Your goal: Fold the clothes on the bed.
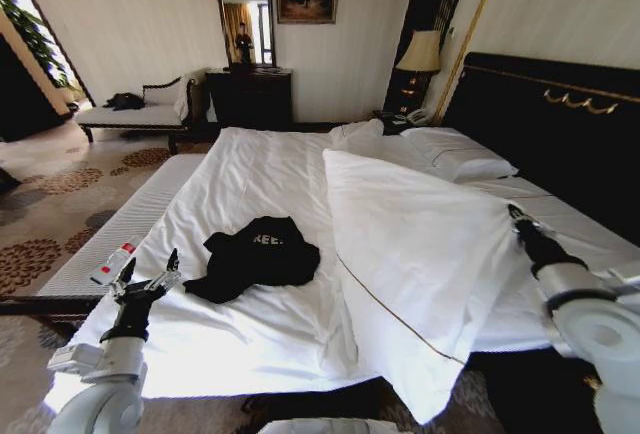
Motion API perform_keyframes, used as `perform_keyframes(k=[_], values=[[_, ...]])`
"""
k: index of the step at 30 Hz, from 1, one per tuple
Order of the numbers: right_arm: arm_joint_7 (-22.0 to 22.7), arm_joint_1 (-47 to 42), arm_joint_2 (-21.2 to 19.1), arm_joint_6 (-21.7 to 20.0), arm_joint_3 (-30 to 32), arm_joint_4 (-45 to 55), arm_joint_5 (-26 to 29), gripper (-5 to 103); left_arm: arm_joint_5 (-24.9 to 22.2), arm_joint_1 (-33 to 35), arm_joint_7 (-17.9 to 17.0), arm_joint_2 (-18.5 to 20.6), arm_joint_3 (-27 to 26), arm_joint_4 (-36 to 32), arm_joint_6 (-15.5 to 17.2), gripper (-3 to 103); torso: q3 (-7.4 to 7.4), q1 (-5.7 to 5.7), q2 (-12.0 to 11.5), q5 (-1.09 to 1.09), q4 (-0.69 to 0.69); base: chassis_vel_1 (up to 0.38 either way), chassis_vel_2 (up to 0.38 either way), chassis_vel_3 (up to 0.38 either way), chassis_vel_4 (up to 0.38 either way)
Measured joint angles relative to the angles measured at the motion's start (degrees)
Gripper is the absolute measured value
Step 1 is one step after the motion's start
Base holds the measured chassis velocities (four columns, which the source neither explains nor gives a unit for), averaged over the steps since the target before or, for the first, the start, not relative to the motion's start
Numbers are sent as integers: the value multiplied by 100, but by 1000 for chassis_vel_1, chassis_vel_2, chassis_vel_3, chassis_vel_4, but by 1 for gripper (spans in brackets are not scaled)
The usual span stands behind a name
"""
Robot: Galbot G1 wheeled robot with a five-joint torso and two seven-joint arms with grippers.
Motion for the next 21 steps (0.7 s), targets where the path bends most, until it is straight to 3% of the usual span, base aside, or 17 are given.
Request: perform_keyframes(k=[12, 15, 17, 21], values=[[659, -805, 887, 331, 917, 41, 15, 1, -309, -396, 7, 222, 55, 175, 35, 100, 0, 1, 0, 0, 1, 0, 0, 0, 0], [761, -1060, 1107, 556, 1136, -167, -168, 1, -374, -516, 8, 269, 68, 271, 35, 100, 0, 1, 0, -1, 0, 0, 0, 0, 0], [744, -1247, 1263, 921, 1215, -557, -524, 1, -434, -622, 9, 293, 98, 368, 35, 100, 0, 1, 0, 0, 0, 0, 0, 0, 0], [658, -1356, 1322, 1376, 1141, -1315, -913, 1, -475, -731, 9, 296, 136, 452, 35, 100, 0, 0, 0, 1, 0, 0, 0, 0, 0]])
